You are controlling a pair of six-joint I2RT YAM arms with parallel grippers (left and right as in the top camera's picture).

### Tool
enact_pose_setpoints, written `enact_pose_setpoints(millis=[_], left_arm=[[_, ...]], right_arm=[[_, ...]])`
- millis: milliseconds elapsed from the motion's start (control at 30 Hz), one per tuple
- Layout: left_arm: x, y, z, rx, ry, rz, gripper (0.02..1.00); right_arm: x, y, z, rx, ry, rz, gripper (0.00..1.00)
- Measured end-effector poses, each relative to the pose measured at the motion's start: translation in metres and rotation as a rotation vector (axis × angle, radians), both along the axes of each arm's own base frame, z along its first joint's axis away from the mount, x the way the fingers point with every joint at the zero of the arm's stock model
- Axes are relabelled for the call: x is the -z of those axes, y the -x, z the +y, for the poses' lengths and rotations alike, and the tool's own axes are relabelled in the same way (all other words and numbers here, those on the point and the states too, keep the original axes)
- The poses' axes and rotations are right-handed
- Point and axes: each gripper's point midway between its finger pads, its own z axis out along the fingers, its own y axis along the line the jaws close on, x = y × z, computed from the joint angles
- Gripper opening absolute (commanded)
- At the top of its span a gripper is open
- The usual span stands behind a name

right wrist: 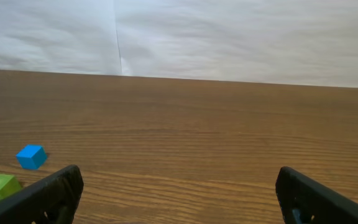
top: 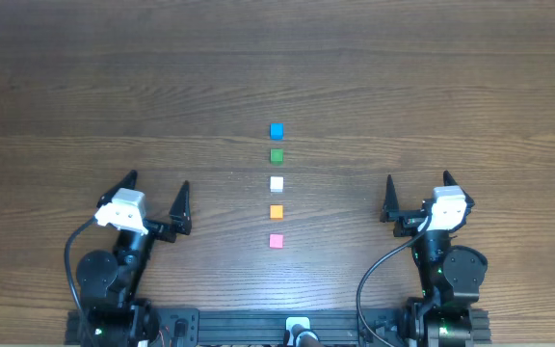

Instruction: Stack Cubes

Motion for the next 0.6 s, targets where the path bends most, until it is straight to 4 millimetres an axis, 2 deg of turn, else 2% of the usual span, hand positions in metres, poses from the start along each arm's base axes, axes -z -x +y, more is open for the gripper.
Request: enact_pose_setpoints(millis=[100,233,267,333,500,600], left_arm=[[-0.001,0.002,-0.005,0.030,0.002,0.007,1.000],[-0.004,0.014,-0.009,0.059,-0.002,0.113,0.998],[-0.012,0.018,-0.010,0.065,-0.004,0.130,0.998],[-0.046,0.033,-0.013,0.084,-0.009,0.183,0.998],[-0.093,0.058,-0.016,0.113,-0.004,0.379,0.993],[-0.097,0.067,-0.022,0.148,0.012,0.516,0.996]], right_arm=[[0.000,0.000,0.000,0.000,0.000,0.000,0.993],[0.000,0.000,0.000,0.000,0.000,0.000,0.993],[0.000,0.000,0.000,0.000,0.000,0.000,0.991],[0.000,0.000,0.000,0.000,-0.001,0.000,0.993],[0.000,0.000,0.000,0.000,0.000,-0.001,0.993],[0.000,0.000,0.000,0.000,0.000,-0.002,0.993]])
